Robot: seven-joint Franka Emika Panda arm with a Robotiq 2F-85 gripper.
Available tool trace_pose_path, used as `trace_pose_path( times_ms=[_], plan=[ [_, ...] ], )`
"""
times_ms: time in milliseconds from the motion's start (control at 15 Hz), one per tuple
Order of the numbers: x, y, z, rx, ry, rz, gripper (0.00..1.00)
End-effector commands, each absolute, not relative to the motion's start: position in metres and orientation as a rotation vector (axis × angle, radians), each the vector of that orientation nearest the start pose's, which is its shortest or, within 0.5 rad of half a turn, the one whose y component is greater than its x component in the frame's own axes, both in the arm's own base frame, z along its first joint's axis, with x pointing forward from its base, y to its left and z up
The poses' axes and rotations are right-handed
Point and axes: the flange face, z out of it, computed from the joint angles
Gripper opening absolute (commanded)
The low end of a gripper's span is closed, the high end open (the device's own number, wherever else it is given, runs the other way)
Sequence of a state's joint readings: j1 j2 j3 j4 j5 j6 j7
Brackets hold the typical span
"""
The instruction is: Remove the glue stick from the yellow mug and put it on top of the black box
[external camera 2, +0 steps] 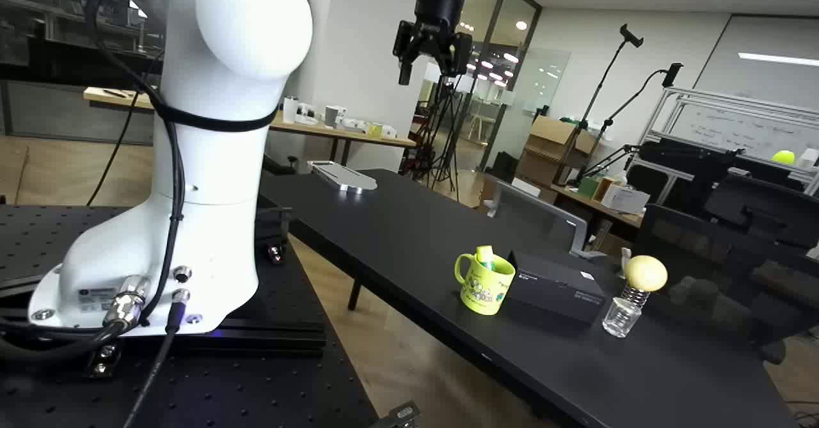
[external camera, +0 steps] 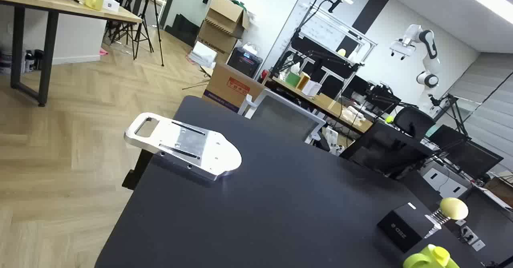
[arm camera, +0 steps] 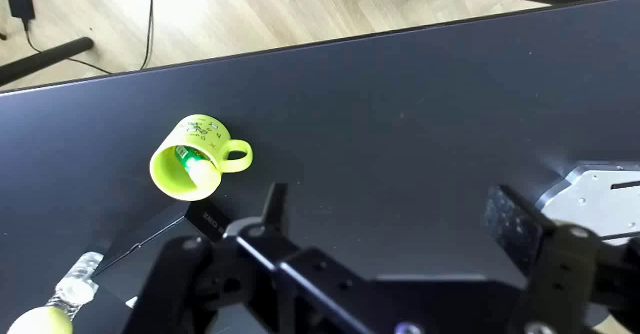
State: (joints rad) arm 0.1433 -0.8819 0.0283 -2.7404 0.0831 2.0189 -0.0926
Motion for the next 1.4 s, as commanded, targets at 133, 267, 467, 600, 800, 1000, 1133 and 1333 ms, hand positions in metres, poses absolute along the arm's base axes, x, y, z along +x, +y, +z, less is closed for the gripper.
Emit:
trace_pose_path(
  times_ms=[133,267,467,600,800,1000,1133,1333],
  plan=[
    [0.299,0.057,0.477,-3.051,-0.346,-0.242,1.0],
    [0.299,0.057,0.477,-3.051,-0.346,-0.243,1.0],
    [0.299,0.057,0.477,-3.051,-0.346,-0.243,1.0],
    [0.299,0.057,0.477,-3.051,-0.346,-0.244,1.0],
    [0.325,0.054,0.47,-3.095,-0.313,-0.269,1.0],
    [0.366,0.051,0.451,-3.132,-0.3,-0.347,1.0],
    [0.397,0.048,0.431,-3.159,-0.298,-0.39,1.0],
    [0.44,0.038,0.399,-3.215,-0.303,-0.462,1.0]
  ],
)
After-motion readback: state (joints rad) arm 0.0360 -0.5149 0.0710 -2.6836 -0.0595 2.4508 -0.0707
